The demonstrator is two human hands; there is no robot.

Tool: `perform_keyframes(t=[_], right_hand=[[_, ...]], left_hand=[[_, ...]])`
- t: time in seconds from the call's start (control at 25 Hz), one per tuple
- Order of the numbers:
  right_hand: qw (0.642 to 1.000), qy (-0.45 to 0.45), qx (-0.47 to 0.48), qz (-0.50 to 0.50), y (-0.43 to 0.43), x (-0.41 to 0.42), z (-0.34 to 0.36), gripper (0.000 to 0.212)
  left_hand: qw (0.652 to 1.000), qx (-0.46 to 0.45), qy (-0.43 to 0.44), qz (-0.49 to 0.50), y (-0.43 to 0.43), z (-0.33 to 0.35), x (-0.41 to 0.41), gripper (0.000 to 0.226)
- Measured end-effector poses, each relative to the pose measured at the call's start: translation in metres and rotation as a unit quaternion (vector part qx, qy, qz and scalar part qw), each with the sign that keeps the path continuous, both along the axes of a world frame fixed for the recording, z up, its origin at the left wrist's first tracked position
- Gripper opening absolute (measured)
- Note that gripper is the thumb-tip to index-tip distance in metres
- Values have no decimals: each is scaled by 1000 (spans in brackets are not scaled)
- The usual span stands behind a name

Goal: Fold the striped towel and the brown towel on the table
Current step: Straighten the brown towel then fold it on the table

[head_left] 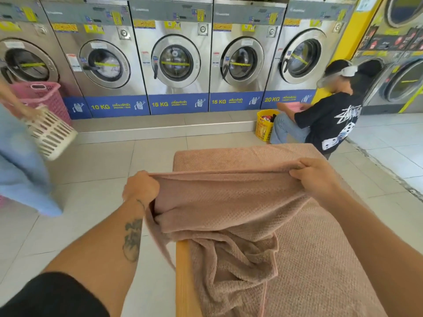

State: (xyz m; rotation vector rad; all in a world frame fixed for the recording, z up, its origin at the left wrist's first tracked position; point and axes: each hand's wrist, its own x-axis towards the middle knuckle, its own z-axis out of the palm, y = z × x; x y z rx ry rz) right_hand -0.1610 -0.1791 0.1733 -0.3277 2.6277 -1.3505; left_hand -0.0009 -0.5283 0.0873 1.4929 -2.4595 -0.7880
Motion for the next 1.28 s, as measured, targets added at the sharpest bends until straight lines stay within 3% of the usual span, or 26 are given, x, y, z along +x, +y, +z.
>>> perform_keyframes(t=[0.12,0.24,0.4,0.56,0.76,0.96,1.12,1.28], right_hand=[[998,16,58,1,32,10,-1,17],[997,27,75,-3,52,23,-1,27],[996,33,44,-66,79,31,0,8],[988,13,-64,-138,128,39,-3,18],[968,32,-125,-214,203,20,-11,23],[971,-17,-120,-206,294,-14,-40,28],[956,9,-141,-257,355,-31,-47,34],[927,60,-146,-339,398,-44,-48,33]], left_hand=[[991,-20,125,-48,26,32,-51,27],[947,-91,243,-190,78,65,-105,34],[899,-102,304,-299,139,88,-155,37],[854,-117,288,-418,199,108,-194,47],[830,-97,235,-497,302,116,-239,60],[835,-103,196,-504,422,82,-268,33],[837,-113,190,-500,487,61,-286,34],[817,-122,197,-529,529,64,-311,32]])
